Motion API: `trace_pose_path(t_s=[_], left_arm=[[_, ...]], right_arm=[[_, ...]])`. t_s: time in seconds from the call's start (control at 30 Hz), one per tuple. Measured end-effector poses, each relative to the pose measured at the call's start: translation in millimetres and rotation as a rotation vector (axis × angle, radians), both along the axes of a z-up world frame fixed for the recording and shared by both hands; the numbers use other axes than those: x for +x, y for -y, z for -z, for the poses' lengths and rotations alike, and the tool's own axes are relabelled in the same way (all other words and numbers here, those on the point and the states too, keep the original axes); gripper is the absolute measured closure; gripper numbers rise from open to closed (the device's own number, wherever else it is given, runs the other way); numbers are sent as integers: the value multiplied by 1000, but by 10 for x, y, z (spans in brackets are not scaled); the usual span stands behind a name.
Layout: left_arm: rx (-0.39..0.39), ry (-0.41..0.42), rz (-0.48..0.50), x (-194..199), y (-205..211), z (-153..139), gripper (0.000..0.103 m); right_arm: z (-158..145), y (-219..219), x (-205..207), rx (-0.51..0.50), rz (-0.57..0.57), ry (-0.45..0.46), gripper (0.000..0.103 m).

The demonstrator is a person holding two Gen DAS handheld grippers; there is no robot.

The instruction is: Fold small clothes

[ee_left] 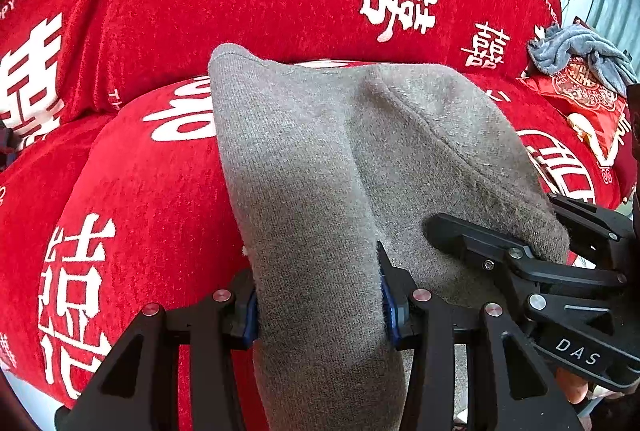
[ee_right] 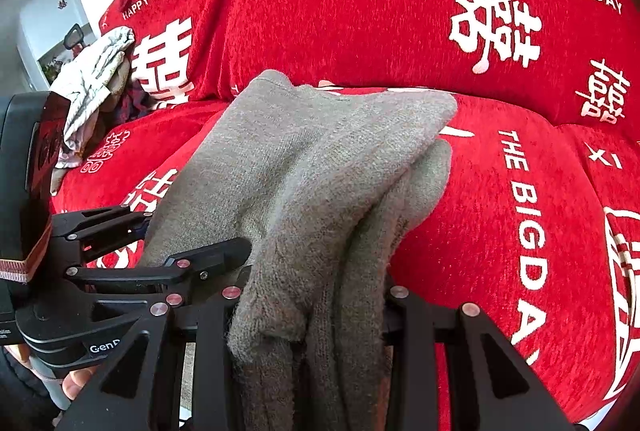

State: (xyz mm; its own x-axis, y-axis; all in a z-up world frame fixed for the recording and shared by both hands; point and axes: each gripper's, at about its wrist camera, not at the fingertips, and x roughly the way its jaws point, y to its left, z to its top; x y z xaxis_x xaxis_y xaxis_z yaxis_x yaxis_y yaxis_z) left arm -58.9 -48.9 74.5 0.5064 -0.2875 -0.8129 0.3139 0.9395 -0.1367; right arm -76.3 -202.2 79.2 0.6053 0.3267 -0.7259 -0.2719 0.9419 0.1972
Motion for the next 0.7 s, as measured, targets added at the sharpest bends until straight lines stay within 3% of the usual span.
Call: trace_pose_path(t_s=[0.43, 0.7], left_arm=[[-19, -33, -17, 26, -70, 264, 55], [-8, -29, -36, 13, -86, 276, 47]], right_arm=[[253, 10, 76, -6, 24, -43, 66], [341, 107, 107, 35, 44, -79, 63]])
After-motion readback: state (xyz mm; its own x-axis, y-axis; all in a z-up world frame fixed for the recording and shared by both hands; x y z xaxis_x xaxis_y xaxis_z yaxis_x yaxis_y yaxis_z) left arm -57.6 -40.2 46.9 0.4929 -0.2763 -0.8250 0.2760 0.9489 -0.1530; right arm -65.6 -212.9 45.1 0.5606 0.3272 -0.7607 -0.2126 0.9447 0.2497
